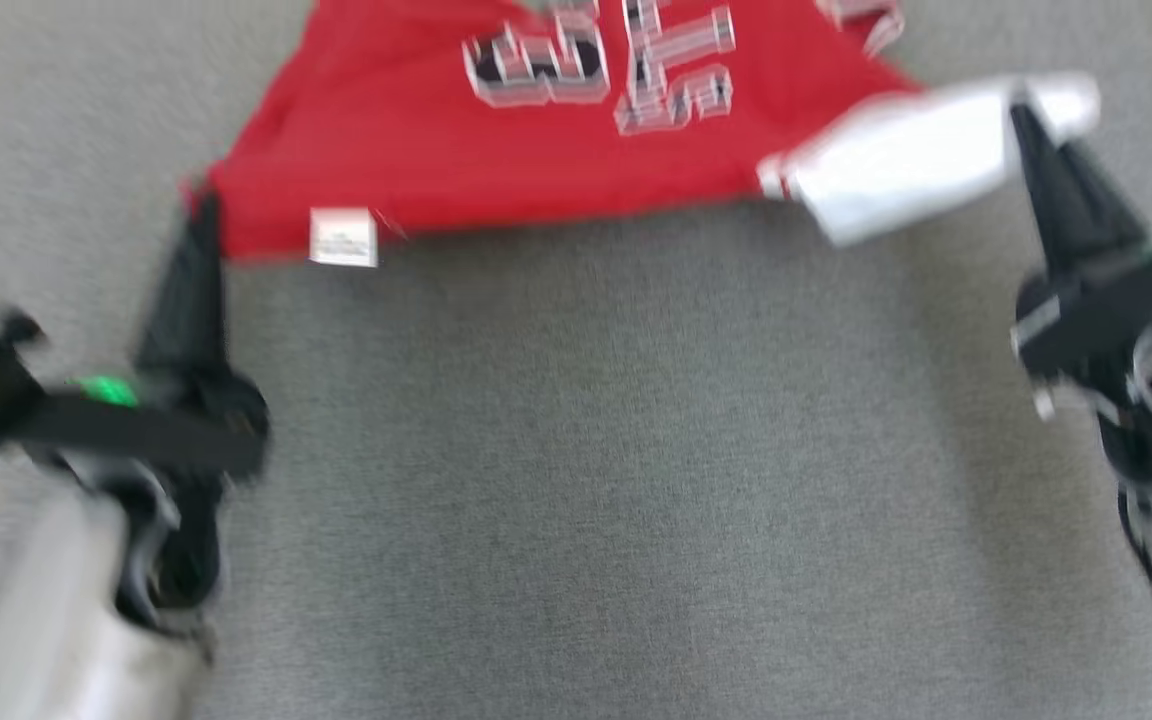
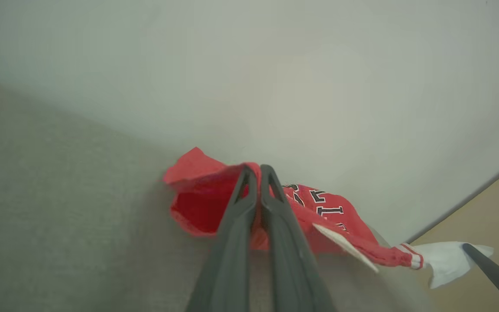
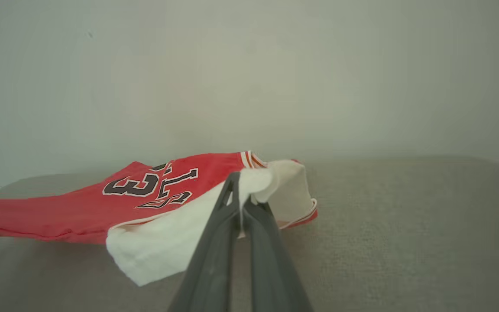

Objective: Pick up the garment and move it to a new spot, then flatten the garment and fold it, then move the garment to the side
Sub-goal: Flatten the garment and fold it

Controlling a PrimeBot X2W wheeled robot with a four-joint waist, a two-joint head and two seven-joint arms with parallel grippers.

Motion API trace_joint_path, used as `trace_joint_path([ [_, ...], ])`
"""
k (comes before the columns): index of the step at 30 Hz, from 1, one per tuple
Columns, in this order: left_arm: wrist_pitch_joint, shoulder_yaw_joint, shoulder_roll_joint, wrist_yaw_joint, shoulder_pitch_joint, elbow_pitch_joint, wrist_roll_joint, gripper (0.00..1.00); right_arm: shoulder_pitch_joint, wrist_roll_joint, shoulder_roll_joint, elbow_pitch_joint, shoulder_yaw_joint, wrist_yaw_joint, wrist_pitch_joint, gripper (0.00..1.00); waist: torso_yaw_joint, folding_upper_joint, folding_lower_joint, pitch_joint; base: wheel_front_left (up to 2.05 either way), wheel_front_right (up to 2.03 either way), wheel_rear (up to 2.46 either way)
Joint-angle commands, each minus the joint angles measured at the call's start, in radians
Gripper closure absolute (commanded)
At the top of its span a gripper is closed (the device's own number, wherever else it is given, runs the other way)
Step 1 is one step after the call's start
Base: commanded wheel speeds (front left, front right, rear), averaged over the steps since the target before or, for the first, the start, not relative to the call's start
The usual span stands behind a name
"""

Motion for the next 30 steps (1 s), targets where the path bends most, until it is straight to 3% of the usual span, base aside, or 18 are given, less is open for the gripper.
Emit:
trace_joint_path([
  [1, 0.002, -0.004, -0.004, 0.004, 0.043, -0.009, -0.011, 1.0, 0.047, 0.007, 0.011, -0.015, -0.014, 0.001, 0.029, 1.0, 0.024, 0.0001, 0.0002, -0.089, 0.0, 0.0, 0.0],
  [8, 0.012, -0.021, -0.041, 0.045, 0.258, -0.044, -0.052, 1.0, 0.331, -0.025, 0.109, -0.144, -0.202, 0.001, 0.271, 1.0, 0.027, 0.0001, 0.0002, -0.175, 0.0, 0.0, 0.0],
  [19, 0.005, -0.063, -0.064, 0.097, 0.478, -0.063, -0.039, 1.0, 0.65, -0.194, 0.343, -0.396, -0.451, 0.001, 0.615, 1.0, 0.035, 0.0001, 0.0002, -0.269, 0.0, 0.0, 0.0],
  [30, 0.074, -0.12, -0.029, 0.179, 0.595, -0.073, 0.013, 1.0, 0.788, -0.246, 0.401, -0.493, -0.496, 0.001, 0.807, 1.0, 0.045, 0.0001, 0.0002, -0.314, 0.0, 0.0, 0.0],
])
